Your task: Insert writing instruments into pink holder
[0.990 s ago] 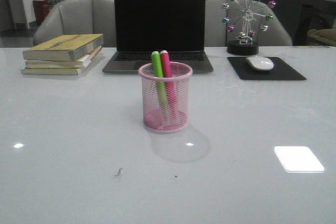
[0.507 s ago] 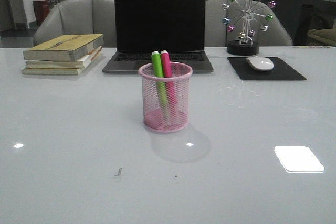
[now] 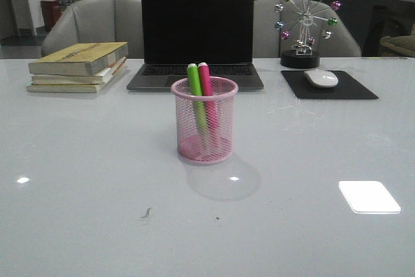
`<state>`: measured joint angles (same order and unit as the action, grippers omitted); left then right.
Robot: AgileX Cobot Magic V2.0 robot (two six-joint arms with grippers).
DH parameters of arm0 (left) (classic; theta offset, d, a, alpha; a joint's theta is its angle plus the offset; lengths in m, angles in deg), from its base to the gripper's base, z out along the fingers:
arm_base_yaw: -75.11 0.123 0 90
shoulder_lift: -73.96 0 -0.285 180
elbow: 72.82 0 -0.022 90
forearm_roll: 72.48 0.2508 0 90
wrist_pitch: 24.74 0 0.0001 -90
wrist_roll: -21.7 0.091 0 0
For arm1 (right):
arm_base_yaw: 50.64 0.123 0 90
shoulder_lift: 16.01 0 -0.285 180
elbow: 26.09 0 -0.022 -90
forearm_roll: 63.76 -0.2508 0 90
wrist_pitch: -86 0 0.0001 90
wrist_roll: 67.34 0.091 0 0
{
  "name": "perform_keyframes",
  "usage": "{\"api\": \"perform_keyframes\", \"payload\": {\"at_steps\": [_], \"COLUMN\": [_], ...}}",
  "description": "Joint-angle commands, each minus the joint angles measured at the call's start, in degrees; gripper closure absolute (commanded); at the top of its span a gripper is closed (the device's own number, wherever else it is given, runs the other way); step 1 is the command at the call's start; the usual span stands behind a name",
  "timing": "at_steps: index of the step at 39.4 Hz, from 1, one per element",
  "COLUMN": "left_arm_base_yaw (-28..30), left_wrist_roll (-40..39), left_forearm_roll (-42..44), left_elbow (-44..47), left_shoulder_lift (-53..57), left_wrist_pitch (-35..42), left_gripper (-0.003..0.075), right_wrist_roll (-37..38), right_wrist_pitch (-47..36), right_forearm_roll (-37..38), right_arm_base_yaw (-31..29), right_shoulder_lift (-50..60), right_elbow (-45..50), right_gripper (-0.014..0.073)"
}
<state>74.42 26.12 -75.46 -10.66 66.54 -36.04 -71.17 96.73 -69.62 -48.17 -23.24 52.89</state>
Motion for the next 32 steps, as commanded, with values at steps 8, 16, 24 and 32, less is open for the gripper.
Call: {"api": "perform_keyframes", "payload": {"at_steps": [8, 16, 24, 32], "left_arm_base_yaw": [-0.17, -0.17, -0.17, -0.17], "left_wrist_roll": [-2.60, -2.60, -2.60, -2.60], "left_forearm_roll": [-0.27, -0.39, -1.63, -1.63], "left_elbow": [6.84, 13.46, 15.51, 15.51], "left_shoulder_lift": [1.28, 1.28, 1.28, 1.28], "left_wrist_pitch": [6.33, 8.80, 8.99, 9.26], "left_gripper": [0.0629, 0.0629, 0.0629, 0.0629], "right_wrist_roll": [-0.27, -0.27, -0.27, -0.27], "right_wrist_pitch": [-4.64, -4.64, -4.64, -4.64], "right_forearm_roll": [-0.14, -0.14, -0.14, -0.14], "right_arm_base_yaw": [0.17, 0.17, 0.17, 0.17], "right_shoulder_lift": [1.11, 1.11, 1.11, 1.11], "right_elbow": [0.06, 0.06, 0.06, 0.06], "right_gripper": [0.0544, 0.0544, 0.0544, 0.0544]}}
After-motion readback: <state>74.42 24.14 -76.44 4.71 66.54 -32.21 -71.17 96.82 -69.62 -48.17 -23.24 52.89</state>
